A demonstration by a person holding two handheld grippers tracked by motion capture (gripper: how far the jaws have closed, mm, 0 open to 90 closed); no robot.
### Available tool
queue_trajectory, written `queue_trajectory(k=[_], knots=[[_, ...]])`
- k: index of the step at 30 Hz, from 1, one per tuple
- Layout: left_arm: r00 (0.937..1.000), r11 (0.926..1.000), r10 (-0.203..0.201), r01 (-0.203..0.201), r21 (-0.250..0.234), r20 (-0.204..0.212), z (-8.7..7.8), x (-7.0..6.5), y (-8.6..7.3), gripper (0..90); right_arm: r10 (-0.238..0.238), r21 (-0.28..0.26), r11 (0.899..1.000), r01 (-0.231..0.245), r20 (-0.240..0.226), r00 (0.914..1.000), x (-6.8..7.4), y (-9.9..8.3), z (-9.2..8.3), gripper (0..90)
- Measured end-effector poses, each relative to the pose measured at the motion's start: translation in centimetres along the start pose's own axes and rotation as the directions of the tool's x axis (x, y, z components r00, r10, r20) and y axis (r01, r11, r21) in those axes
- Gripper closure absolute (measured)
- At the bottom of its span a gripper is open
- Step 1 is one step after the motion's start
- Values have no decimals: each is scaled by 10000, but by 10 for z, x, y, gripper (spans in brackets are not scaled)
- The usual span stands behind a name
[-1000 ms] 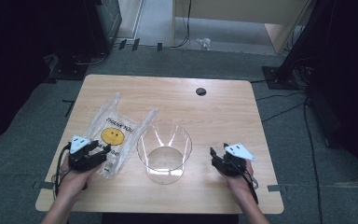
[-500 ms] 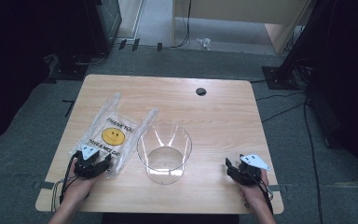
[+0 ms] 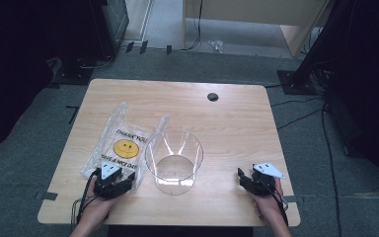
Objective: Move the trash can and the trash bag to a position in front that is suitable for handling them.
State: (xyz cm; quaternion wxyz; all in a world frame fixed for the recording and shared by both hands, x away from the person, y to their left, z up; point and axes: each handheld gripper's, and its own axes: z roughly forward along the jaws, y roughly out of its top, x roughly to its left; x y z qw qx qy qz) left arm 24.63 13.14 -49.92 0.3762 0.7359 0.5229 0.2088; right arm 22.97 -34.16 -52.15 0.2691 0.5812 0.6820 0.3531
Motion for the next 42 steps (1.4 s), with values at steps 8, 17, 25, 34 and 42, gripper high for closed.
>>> queue_trajectory(k=[8, 17, 25, 34, 42], knots=[[9765, 9911, -1323, 1285, -336, -1702, 11, 87, 34, 276, 75, 149, 9999, -75, -8, 10000, -1, 1, 2, 376], [9877, 9888, -1353, 1397, 524, -789, 37, 80, 27, 286, 18, 207, 9998, -18, 21, 10000, 0, 1, 2, 372], [9970, 9948, -775, 771, 672, 31, 41, 40, 23, 247, -189, 223, 9996, 187, 52, 9998, 2, 1, 2, 368], [9931, 9939, -88, -42, 1103, 1168, 47, -2, 25, 180, -239, 307, 9992, 238, 33, 9997, 3, 1, 3, 358], [9850, 9781, 1618, -1682, 1229, 597, 47, -31, 17, 183, -285, 344, 9990, 284, 36, 9996, 3, 1, 3, 352]])
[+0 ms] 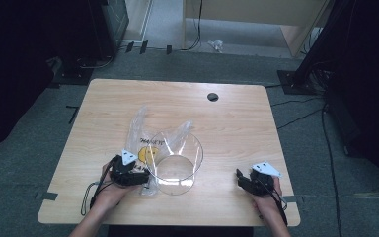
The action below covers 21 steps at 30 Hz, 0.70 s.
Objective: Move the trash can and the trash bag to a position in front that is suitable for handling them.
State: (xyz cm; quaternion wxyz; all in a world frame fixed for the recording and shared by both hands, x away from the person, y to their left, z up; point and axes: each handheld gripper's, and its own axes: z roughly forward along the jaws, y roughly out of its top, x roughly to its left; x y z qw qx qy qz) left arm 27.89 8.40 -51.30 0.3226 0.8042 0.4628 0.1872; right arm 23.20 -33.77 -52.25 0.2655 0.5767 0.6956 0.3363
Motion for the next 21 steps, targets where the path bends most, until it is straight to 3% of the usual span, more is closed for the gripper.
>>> queue_trajectory(k=[2, 3, 4, 5, 6, 9, 11, 14, 15, 16, 17, 18, 19, 21], knots=[[9999, 9999, 115, -114, -73, 127, -3, 0, -1, 236, -37, 33, 10000, 37, 16, 10000, 0, 0, 0, 351], [9999, 9998, 52, -50, -201, 136, -4, 1, -2, 300, -71, 28, 10000, 71, 23, 10000, 0, 0, 0, 350], [10000, 9996, 12, -9, -292, 82, -5, 3, -3, 483, -72, 59, 10000, 72, 25, 10000, 1, 0, 0, 350], [10000, 9991, -65, 67, -410, 55, -6, 5, -4, 563, -71, 68, 10000, 71, 26, 10000, 1, 0, 0, 350], [10000, 9988, -51, 55, -489, 86, -7, 7, -6, 563, -71, 68, 10000, 71, 26, 10000, 1, 0, 0, 350], [9994, 9971, -339, 344, -681, 85, -8, 14, -9, 766, -67, 85, 9999, 66, 27, 10000, 1, 0, 1, 350], [9967, 9931, -790, 805, -852, 211, -10, 22, -9, 863, -85, 94, 9999, 85, 15, 10000, 1, 0, 1, 350], [9940, 9867, -1056, 1085, -1209, 294, -15, 27, -7, 877, -72, 103, 9999, 72, -15, 10000, 1, 0, 1, 347], [9922, 9773, -1227, 1244, -1714, 205, -24, 31, -3, 882, -74, 100, 9999, 75, -40, 10000, 0, 0, 1, 339], [9922, 9773, -1227, 1244, -1714, 205, -24, 31, -3, 882, -74, 100, 9999, 75, -40, 10000, 0, 0, 1, 339], [9909, 9714, -1337, 1344, -1957, 167, -28, 33, 0, 882, -77, 126, 9999, 78, -55, 10000, 0, 0, 1, 322], [9881, 9582, -1538, 1509, -2429, 71, -37, 36, 4, 883, 77, 259, 9996, -76, -12, 10000, 0, 1, 2, 279], [9881, 9582, -1538, 1509, -2429, 71, -37, 36, 4, 882, 77, 259, 9996, -76, -12, 10000, 0, 1, 2, 279], [9850, 9462, -1725, 1661, -2776, 14, -45, 40, 7, 882, 175, 321, 9993, -176, 18, 9998, -1, 1, 3, 241]])
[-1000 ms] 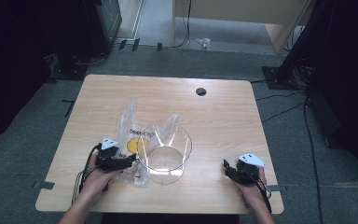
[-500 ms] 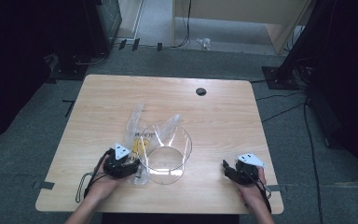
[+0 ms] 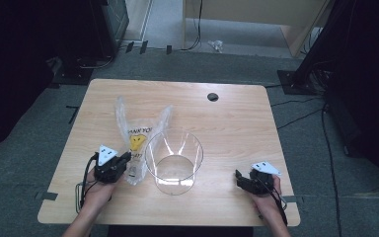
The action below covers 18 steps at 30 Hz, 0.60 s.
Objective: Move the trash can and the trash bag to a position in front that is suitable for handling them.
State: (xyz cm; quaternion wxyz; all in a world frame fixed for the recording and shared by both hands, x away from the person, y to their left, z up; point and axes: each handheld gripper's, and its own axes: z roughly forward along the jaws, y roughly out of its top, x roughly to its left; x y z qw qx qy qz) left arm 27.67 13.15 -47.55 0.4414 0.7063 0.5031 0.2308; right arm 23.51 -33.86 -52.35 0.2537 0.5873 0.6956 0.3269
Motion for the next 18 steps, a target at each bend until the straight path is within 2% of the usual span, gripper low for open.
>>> queue_trajectory(k=[4, 10, 13, 16, 18], knots=[[9999, 9986, -146, 143, -516, -69, -12, 5, 10, 880, -11, 191, 9998, 10, 40, 10000, 1, 1, 1, 157], [9985, 9886, -501, 465, -1432, -215, -28, 15, 24, 878, -17, 218, 9998, 16, 90, 10000, 2, 1, 2, 145], [9984, 9861, -532, 496, -1586, -188, -31, 15, 26, 878, -7, 223, 9998, 4, 106, 9999, 2, 1, 2, 147], [9980, 9800, -628, 612, -1891, -24, -35, 13, 31, 876, -143, 185, 9997, 140, 169, 9998, 4, 1, 1, 158], [9974, 9762, -653, 701, -2051, 298, -38, 12, 36, 875, -209, 169, 9996, 206, 198, 9996, 5, 1, 1, 184]])
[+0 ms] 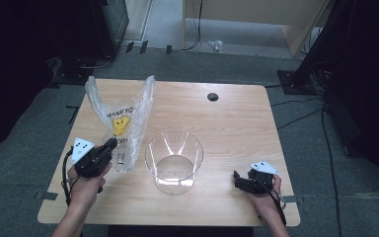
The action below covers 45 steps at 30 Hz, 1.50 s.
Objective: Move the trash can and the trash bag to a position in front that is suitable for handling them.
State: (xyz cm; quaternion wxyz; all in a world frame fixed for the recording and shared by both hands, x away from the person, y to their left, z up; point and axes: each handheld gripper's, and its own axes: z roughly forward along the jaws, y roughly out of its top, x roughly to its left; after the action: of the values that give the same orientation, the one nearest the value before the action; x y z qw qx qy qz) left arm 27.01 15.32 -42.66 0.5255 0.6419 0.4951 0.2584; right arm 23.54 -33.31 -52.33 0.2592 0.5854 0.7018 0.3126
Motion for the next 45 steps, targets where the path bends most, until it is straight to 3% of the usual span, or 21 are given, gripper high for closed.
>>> queue_trajectory(k=[3, 6, 13, 15, 16, 17, 18, 27, 34, 41, 43, 44, 45], knots=[[9996, 9994, -143, 151, -318, 255, -3, -4, 9, 877, -73, -118, 9999, 74, 80, 9999, 8, 2, -1, 225], [9993, 9980, -169, 189, -609, 319, -5, -9, 20, 877, 109, -138, 9998, -111, -156, 9998, 13, 4, -2, 236], [9969, 9936, 279, -197, -1109, 736, -7, -31, 45, 875, -309, -526, 9982, 281, -550, 9980, 34, 17, -13, 247], [9950, 9924, 432, -323, -1191, 904, -5, -39, 50, 874, -526, -749, 9960, 484, -557, 9971, 40, 23, -19, 256], [9939, 9917, 520, -400, -1220, 971, -4, -44, 52, 874, -1001, -1055, 9897, 973, -214, 9948, 46, 29, -27, 267], [9926, 9912, 575, -439, -1248, 1072, -3, -48, 53, 873, -1185, -1209, 9859, 1152, -200, 9928, 49, 33, -31, 267], [9901, 9901, 705, -546, -1296, 1217, 1, -58, 55, 873, -1275, -1319, 9836, 1233, -241, 9915, 52, 36, -35, 267], [9801, 9888, 839, -595, -1367, 1801, 16, -89, 52, 872, -1411, -2279, 9664, 1186, -852, 9863, 72, 70, -74, 286], [9738, 9893, 1065, -834, -1201, 2011, 30, -108, 46, 871, -1369, -2736, 9570, 966, -1322, 9817, 81, 87, -94, 295], [9734, 9870, 1349, -1156, -1118, 1850, 39, -118, 40, 869, -1568, -3015, 9492, 900, -2054, 9660, 100, 100, -100, 295], [9735, 9840, 1530, -1342, -1172, 1697, 39, -119, 39, 870, -1512, -3091, 9488, 649, -2640, 9526, 108, 105, -102, 295], [9728, 9819, 1669, -1490, -1173, 1607, 39, -120, 39, 870, -1512, -3091, 9488, 649, -2640, 9526, 108, 105, -102, 295], [9717, 9807, 1749, -1575, -1160, 1590, 39, -120, 38, 870, -1559, -3141, 9473, 629, -2805, 9471, 110, 106, -103, 295]])
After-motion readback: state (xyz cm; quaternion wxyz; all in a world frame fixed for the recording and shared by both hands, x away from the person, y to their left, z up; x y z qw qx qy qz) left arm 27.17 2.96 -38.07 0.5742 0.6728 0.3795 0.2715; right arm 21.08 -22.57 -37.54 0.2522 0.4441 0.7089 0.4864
